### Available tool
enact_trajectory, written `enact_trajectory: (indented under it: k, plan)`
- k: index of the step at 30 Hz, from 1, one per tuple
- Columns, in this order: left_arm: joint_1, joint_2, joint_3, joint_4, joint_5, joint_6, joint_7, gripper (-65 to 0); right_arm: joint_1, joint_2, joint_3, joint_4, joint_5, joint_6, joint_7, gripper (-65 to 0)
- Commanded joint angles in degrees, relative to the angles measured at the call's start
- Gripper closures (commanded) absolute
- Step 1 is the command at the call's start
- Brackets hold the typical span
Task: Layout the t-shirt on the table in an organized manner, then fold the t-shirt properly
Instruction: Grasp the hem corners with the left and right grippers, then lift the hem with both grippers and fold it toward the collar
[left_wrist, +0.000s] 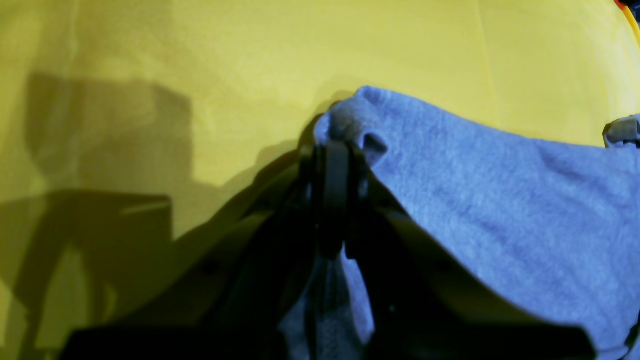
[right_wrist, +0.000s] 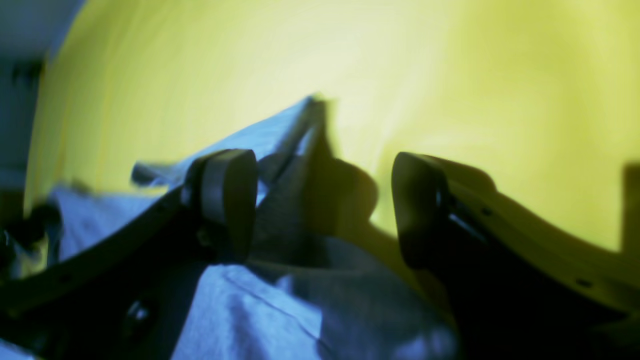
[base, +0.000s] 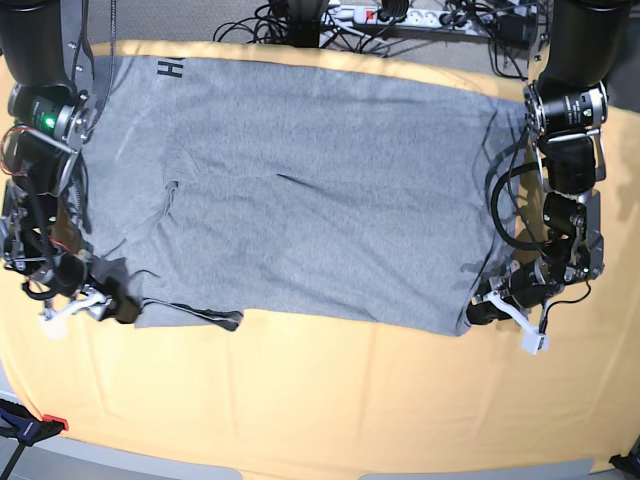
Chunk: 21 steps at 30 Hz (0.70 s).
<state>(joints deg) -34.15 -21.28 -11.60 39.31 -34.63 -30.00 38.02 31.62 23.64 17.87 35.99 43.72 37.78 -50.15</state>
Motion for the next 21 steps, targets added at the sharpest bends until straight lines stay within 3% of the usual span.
enact_trajectory:
  k: [1,7,21]
  plan:
    - [-1.57,-0.81,-0.09,0.76,-0.37,0.02,-0.22,0.0,1.4,0.85,-1.36,0.48,-0.28,0.02,-1.25,-43.7]
    - [-1.57,-0.79,-0.09,0.76,-0.37,0.02,-0.22,0.0,1.44,1.01,-8.37,0.5,-0.31,2.22,-2.1,-38.3]
    - [-1.6,-0.79,-0.09,0.76,-0.37,0.0,-0.26,0.0,1.73,5.33,-8.57,0.7,1.05,2.22,-4.76,-38.1]
